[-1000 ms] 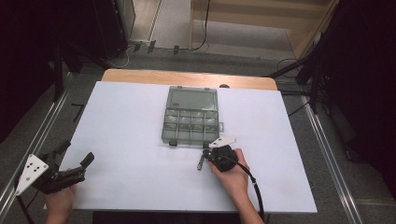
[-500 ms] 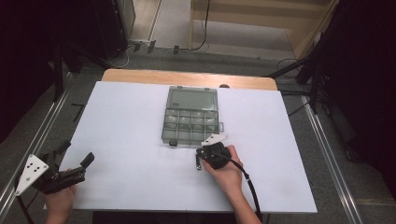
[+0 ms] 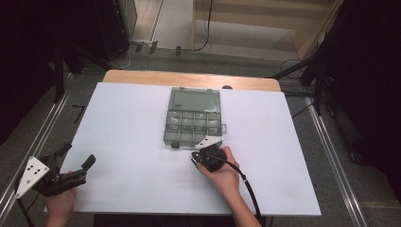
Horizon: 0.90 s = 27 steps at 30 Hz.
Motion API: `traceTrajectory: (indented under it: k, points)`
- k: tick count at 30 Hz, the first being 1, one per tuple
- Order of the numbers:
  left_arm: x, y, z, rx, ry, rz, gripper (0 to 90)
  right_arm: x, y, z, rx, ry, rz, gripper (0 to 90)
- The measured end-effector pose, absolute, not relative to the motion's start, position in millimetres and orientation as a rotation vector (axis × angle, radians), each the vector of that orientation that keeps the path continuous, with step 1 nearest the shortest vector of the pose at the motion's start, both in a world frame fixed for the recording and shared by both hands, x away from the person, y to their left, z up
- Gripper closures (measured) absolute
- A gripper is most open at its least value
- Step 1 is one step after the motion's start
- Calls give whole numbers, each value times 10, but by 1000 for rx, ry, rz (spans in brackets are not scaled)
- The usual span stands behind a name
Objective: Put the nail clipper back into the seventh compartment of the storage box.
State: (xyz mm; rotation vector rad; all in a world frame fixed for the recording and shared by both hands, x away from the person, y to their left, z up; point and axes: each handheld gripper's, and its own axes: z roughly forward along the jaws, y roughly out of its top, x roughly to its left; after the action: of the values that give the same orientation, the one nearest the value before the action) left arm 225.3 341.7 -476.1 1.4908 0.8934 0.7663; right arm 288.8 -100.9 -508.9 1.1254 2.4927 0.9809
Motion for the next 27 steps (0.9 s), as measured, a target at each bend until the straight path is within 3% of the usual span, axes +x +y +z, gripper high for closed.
traceTrajectory:
  k: [18, 23, 24, 25, 27]
  points:
    - [2254, 3418, -4761, 1491, 893, 766, 73, 2835, -874, -5062, 1027, 2552, 980, 900]
    - [2256, 3421, -4761, 1487, 893, 765, 72, 2831, -986, -4906, 1037, 2527, 1008, 607]
    - [2256, 3421, -4761, 1487, 893, 765, 72, 2831, -986, -4906, 1037, 2527, 1008, 607]
    - [2256, 3421, -4761, 1487, 893, 765, 72, 2818, -1000, -4851, 1010, 2572, 986, 507]
    - [2256, 3419, -4762, 1488, 894, 766, 72, 2799, -995, -4798, 968, 2625, 946, 399]
